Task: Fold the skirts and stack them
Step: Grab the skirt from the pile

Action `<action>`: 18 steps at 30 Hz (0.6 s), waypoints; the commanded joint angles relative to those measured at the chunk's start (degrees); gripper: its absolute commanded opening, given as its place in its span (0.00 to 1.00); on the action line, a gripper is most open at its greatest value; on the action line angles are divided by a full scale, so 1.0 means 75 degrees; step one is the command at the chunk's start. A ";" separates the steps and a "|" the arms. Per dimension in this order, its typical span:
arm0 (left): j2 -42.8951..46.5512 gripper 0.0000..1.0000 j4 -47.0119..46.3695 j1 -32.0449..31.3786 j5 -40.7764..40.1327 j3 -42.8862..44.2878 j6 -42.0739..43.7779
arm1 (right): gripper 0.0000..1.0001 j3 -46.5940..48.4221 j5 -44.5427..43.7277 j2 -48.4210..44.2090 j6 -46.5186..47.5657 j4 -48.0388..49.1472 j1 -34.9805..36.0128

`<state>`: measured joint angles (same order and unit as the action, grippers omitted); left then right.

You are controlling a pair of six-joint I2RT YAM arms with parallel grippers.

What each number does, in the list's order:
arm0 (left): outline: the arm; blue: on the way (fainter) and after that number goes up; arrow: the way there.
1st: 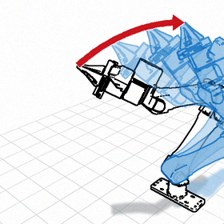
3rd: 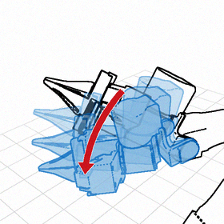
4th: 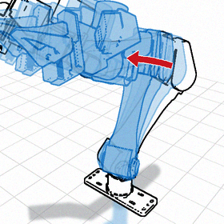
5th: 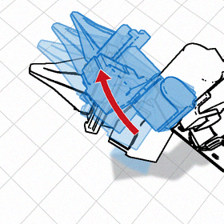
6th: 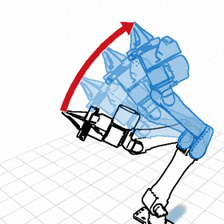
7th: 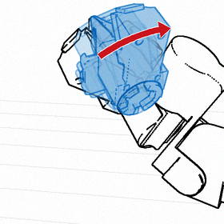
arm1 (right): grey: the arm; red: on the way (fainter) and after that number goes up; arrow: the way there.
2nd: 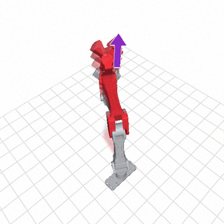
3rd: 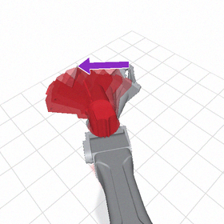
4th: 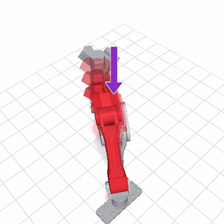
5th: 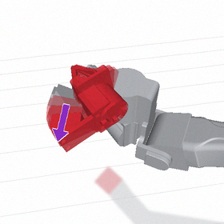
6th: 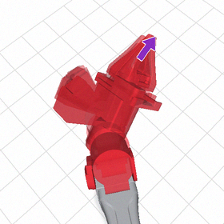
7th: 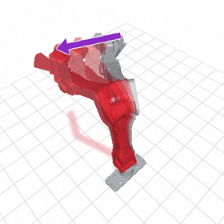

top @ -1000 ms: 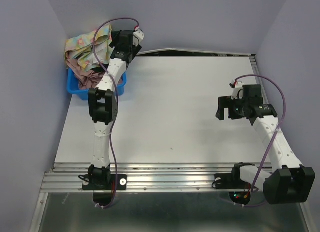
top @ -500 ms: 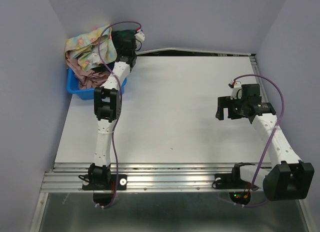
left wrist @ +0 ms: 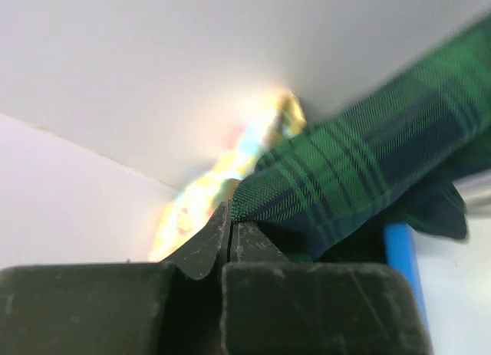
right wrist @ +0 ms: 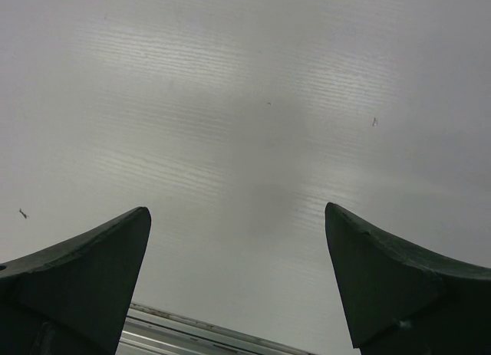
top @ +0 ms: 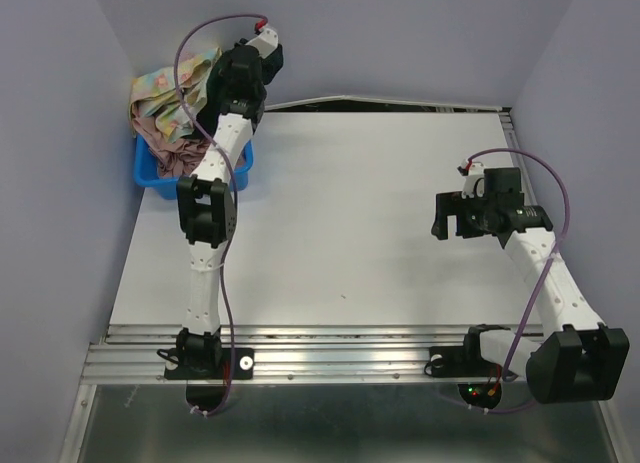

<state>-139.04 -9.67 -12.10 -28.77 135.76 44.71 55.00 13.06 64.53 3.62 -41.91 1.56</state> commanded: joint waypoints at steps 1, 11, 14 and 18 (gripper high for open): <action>0.1838 0.00 -0.1604 0.0090 -0.0054 0.0566 -0.0032 | 1.00 0.0049 0.0028 -0.0272 0.0057 0.0232 -0.0033; 0.2589 0.00 -0.2717 0.0101 -0.0207 0.1117 0.0777 | 1.00 0.0061 0.0052 -0.0319 0.0045 0.0221 -0.0033; 0.2893 0.00 -0.2940 0.0101 -0.0136 0.1175 0.0988 | 1.00 0.0084 0.0098 -0.0401 0.0010 0.0174 -0.0033; 0.3397 0.00 -0.3011 0.0101 -0.0054 0.1269 0.1000 | 1.00 0.0108 0.0145 -0.0530 0.0010 0.0151 -0.0033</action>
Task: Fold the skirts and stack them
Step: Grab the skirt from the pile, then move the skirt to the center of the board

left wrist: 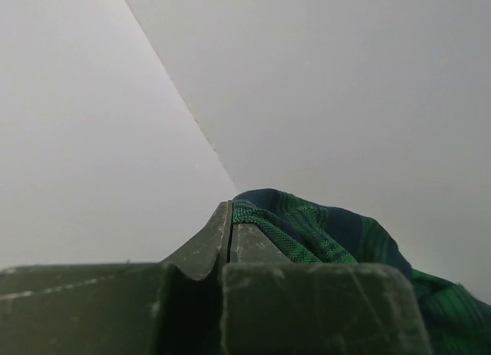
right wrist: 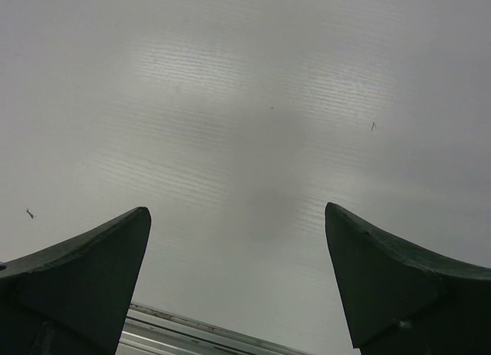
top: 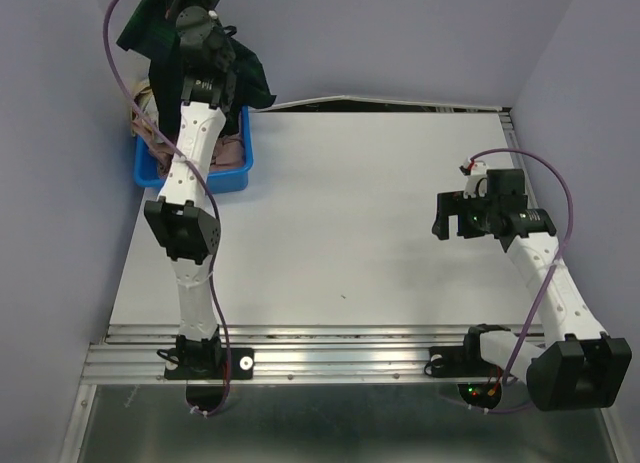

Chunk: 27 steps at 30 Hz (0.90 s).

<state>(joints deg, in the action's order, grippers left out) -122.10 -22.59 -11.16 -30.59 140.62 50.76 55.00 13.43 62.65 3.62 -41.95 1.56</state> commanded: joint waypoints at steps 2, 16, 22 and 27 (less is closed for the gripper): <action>0.1489 0.00 -0.1312 -0.0036 0.0281 0.0611 0.0111 | 1.00 0.0108 0.0131 -0.0361 0.0021 0.0145 -0.0033; 0.3202 0.00 -0.1441 -0.1417 0.0762 0.0704 0.0509 | 1.00 0.0143 0.0623 -0.0619 -0.0049 0.0121 -0.0033; 0.4488 0.00 -0.1301 -0.2963 0.0587 -0.0770 0.0638 | 1.00 0.0260 0.1219 -0.0760 -0.0037 0.0039 -0.0033; 0.5357 0.00 -0.0681 -0.4288 0.0037 -0.3131 0.0626 | 1.00 0.0307 0.1560 -0.0748 0.0010 0.0004 -0.0033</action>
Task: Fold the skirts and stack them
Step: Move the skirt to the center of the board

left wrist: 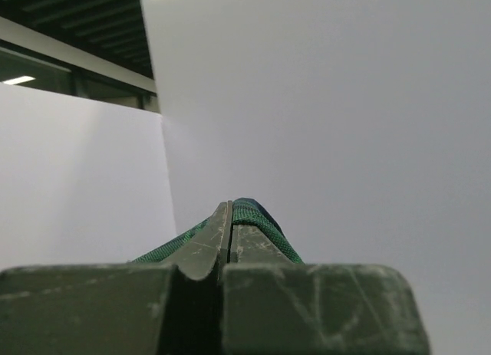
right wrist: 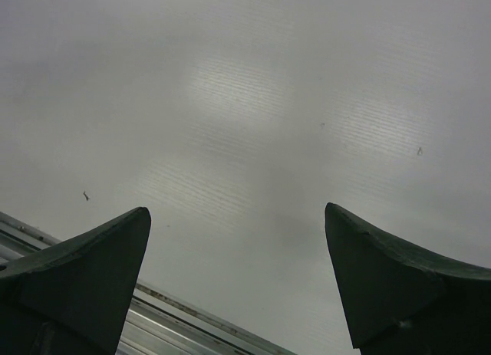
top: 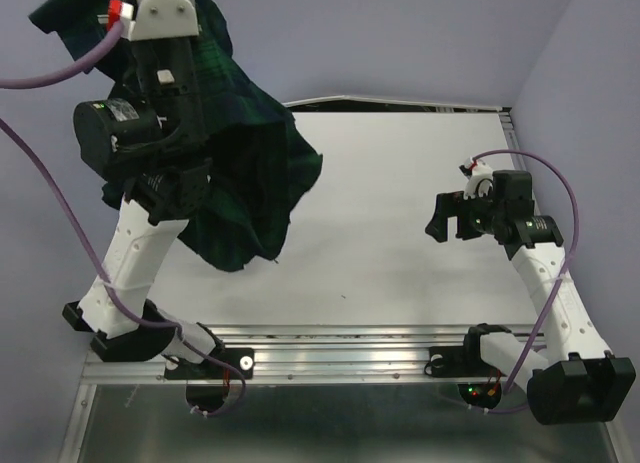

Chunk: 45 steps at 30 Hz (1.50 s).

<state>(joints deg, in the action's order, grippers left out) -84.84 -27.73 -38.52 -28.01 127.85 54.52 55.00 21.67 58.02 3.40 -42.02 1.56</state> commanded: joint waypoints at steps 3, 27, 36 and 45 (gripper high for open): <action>0.0939 0.00 0.0379 -0.1366 -0.0682 -0.2746 0.0008 | 1.00 0.0307 0.0602 -0.0154 0.0144 -0.0022 -0.0033; -0.4097 0.00 0.7658 0.1596 0.2877 -0.2281 -0.7223 | 1.00 0.0903 0.0731 0.1732 0.0625 -0.0267 -0.0033; -0.2706 0.00 0.6828 0.1984 0.5023 -0.4119 -0.6286 | 1.00 0.1209 0.1457 0.1346 0.1116 -0.1028 -0.0033; -0.0585 0.52 0.7599 0.1996 0.5399 -0.5315 -0.3758 | 1.00 0.0847 0.2033 0.1194 0.1316 -0.1230 -0.0033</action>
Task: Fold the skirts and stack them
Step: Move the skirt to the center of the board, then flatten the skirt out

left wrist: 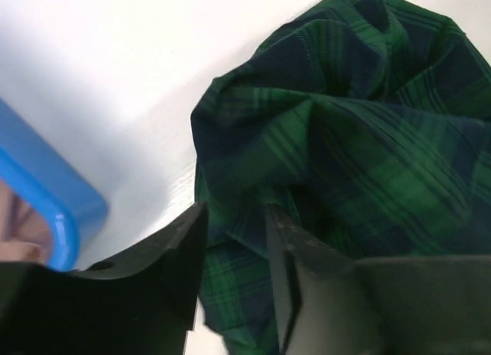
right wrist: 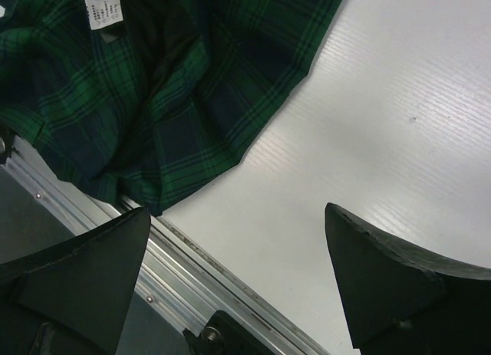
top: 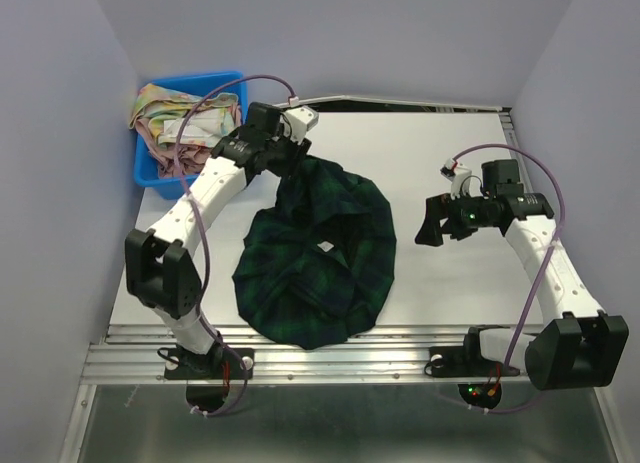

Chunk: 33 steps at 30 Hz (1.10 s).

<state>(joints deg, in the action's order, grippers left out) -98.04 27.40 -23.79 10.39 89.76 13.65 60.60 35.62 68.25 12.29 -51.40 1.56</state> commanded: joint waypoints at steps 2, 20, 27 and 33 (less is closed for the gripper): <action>0.1783 0.64 0.0424 -0.0015 0.0278 -0.0318 0.2721 | 1.00 -0.0017 0.0021 -0.0124 0.0130 0.0207 -0.0033; 0.1777 0.81 0.1337 -0.1936 0.0020 -0.1386 1.2393 | 1.00 -0.0673 0.0255 0.0558 -0.0385 0.1543 -0.0033; 0.0956 0.80 0.1761 -0.2382 -0.0120 -0.1198 1.3367 | 1.00 -0.1002 0.0126 0.0053 -0.0491 0.1755 -0.0033; 0.0206 0.76 0.1831 -0.2593 0.0150 -0.0636 1.3180 | 1.00 -0.1037 0.0021 -0.0041 -0.0479 0.1767 -0.0033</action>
<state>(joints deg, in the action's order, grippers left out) -95.07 39.48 -42.46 10.44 81.45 110.61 53.69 36.18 69.54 8.97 -40.99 1.56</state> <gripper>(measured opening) 0.773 0.999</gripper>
